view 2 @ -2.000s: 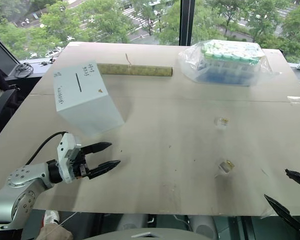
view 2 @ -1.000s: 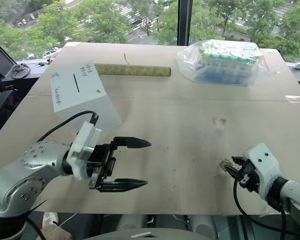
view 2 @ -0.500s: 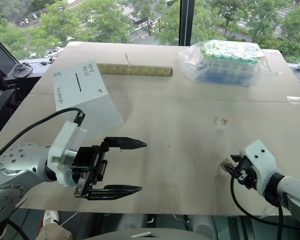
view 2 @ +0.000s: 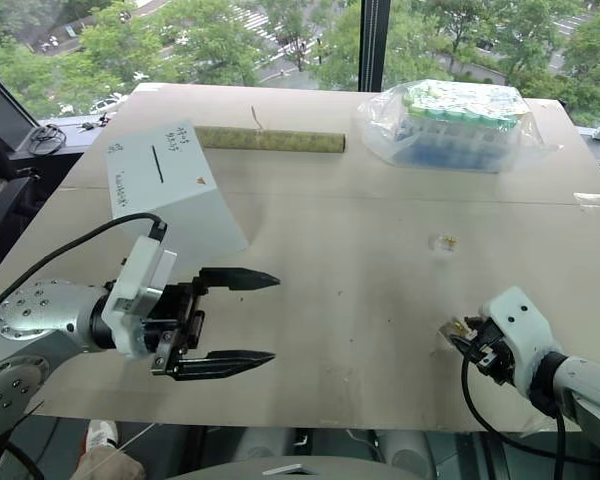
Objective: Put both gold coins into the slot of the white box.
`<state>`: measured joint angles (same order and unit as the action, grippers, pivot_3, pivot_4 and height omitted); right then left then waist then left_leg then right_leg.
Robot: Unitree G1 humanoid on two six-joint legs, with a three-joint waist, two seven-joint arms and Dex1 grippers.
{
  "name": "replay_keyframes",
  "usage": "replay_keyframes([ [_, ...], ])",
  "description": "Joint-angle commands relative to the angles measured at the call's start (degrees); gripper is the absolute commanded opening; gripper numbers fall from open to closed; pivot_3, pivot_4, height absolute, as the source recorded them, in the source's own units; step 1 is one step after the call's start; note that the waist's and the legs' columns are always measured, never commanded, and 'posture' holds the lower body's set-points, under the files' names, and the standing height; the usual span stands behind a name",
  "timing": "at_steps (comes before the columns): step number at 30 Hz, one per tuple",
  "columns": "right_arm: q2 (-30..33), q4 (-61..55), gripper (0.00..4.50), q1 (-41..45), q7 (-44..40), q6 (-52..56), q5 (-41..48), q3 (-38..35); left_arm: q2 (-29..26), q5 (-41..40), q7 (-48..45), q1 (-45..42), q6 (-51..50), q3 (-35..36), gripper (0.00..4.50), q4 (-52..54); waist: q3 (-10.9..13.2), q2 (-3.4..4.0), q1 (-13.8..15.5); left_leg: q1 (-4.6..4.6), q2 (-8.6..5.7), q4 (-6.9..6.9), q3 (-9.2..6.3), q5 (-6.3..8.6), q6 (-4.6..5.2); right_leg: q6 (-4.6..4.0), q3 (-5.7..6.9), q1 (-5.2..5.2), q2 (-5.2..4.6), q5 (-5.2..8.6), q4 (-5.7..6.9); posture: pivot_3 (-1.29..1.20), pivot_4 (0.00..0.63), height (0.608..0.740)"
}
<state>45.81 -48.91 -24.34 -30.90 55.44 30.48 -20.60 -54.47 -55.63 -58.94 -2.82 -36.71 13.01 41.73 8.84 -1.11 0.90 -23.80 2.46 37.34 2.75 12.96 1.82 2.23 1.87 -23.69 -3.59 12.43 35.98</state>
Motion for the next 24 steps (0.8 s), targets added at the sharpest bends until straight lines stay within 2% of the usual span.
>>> replay_keyframes([
  [1,0.1,0.6,1.91,-0.5,-0.6,-2.5,-1.6,0.3,-0.5,1.0,-2.5,-0.7,1.9,0.7,4.5,-1.4,0.0,0.0,-0.1,0.0,0.0,0.0,0.01,0.0,0.0,0.0,0.0,0.0,0.0,0.0,0.0,0.0,0.15,0.74],
  [2,0.1,0.9,1.91,-0.6,-0.7,-2.9,-1.9,0.4,-0.4,1.2,-2.8,-0.7,2.1,0.7,4.5,-1.7,0.0,0.0,-0.1,0.0,0.0,0.0,0.01,0.0,0.0,0.0,-0.01,-0.01,0.0,0.0,0.0,0.0,0.15,0.74],
  [5,-0.3,1.7,1.06,-0.7,-0.7,-3.9,-2.6,1.1,-0.3,1.5,-4.0,-0.8,2.5,1.1,4.5,-2.8,0.0,0.0,-0.1,0.0,0.02,-0.01,0.0,0.0,0.0,0.0,0.0,-0.01,0.01,0.0,0.0,0.0,0.15,0.74],
  [7,-0.5,1.9,0.17,-0.5,-0.6,-4.2,-2.7,1.3,-0.3,1.7,-4.6,-0.7,2.7,1.4,4.5,-3.1,0.0,-0.01,-0.1,0.0,0.02,-0.01,-0.01,0.0,0.0,0.0,0.02,-0.01,0.01,0.0,0.0,0.0,0.15,0.74],
  [8,-0.5,1.9,0.04,-0.4,-0.5,-4.3,-2.8,1.4,-0.3,1.7,-4.9,-0.6,2.8,1.5,4.5,-3.2,0.0,-0.01,-0.1,0.0,0.02,-0.01,-0.02,0.0,0.0,0.0,0.02,-0.01,0.01,0.0,0.0,0.0,0.15,0.74],
  [24,-0.8,0.4,0.04,-0.3,-1.8,-4.1,-1.1,-0.8,0.6,0.8,-3.0,-1.5,2.2,0.5,4.5,-2.3,0.0,-0.01,0.0,0.0,0.02,-0.01,0.0,0.0,0.0,0.0,0.01,-0.01,0.01,0.0,0.0,0.0,0.15,0.74],
])
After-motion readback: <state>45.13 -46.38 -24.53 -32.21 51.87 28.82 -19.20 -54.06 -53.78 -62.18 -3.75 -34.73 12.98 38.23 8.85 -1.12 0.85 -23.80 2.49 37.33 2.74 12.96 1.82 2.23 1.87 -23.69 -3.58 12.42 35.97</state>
